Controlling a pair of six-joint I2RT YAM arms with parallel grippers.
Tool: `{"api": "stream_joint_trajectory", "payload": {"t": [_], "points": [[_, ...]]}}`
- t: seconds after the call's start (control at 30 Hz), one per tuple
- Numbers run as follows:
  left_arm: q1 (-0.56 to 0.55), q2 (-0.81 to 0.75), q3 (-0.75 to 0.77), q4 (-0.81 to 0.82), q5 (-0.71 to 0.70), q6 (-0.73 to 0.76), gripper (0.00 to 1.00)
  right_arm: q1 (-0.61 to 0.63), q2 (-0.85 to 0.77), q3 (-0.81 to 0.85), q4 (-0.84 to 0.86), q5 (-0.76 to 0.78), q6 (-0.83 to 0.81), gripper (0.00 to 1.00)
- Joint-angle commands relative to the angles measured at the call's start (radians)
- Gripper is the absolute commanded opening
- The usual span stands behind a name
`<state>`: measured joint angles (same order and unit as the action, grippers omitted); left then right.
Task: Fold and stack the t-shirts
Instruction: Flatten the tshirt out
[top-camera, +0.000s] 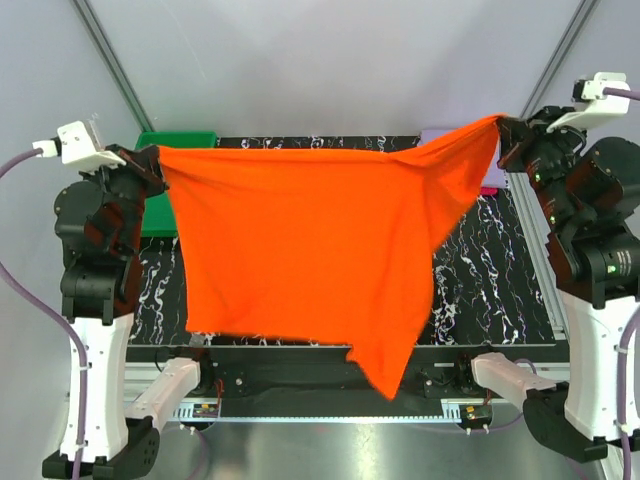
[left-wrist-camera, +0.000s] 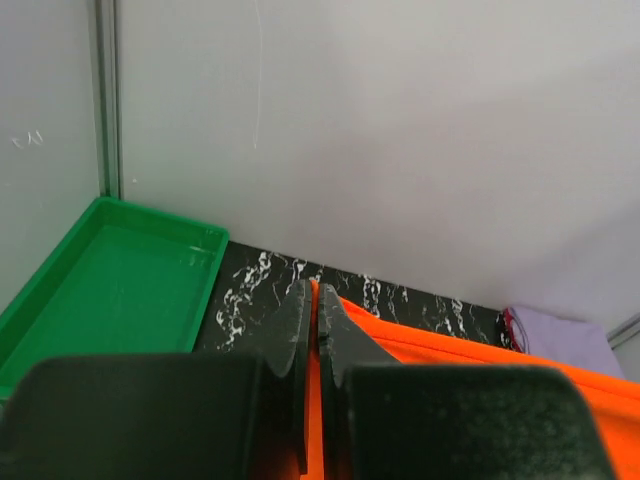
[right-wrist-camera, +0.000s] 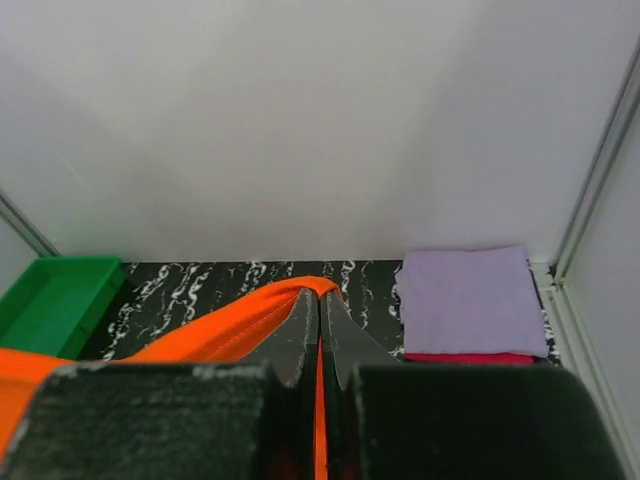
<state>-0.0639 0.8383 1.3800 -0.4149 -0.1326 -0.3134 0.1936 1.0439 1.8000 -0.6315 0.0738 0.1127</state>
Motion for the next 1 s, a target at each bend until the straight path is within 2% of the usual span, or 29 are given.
{"api": "stream_joint_trajectory", "payload": {"t": [0.0,0.27,0.57,0.77,0.9,0.97], "points": [[0.007,-0.019,0.146,0.088,-0.059,0.022,0.00,0.001,-0.028,0.107,0.075,0.099,-0.148,0.00],[0.007,-0.062,0.212,0.107,-0.041,-0.002,0.00,0.001,-0.077,0.197,0.087,0.072,-0.182,0.00],[0.006,-0.172,0.290,0.068,-0.005,0.005,0.00,0.000,-0.196,0.295,0.067,-0.040,-0.050,0.00],[0.004,-0.168,0.311,0.085,-0.007,0.000,0.00,0.000,-0.160,0.418,0.035,-0.071,-0.008,0.00],[0.004,-0.124,0.255,0.116,0.001,0.000,0.00,0.000,-0.139,0.328,0.096,-0.046,-0.016,0.00],[0.004,-0.091,0.188,0.149,0.005,0.005,0.00,0.000,-0.134,0.199,0.131,-0.017,-0.025,0.00]]}}
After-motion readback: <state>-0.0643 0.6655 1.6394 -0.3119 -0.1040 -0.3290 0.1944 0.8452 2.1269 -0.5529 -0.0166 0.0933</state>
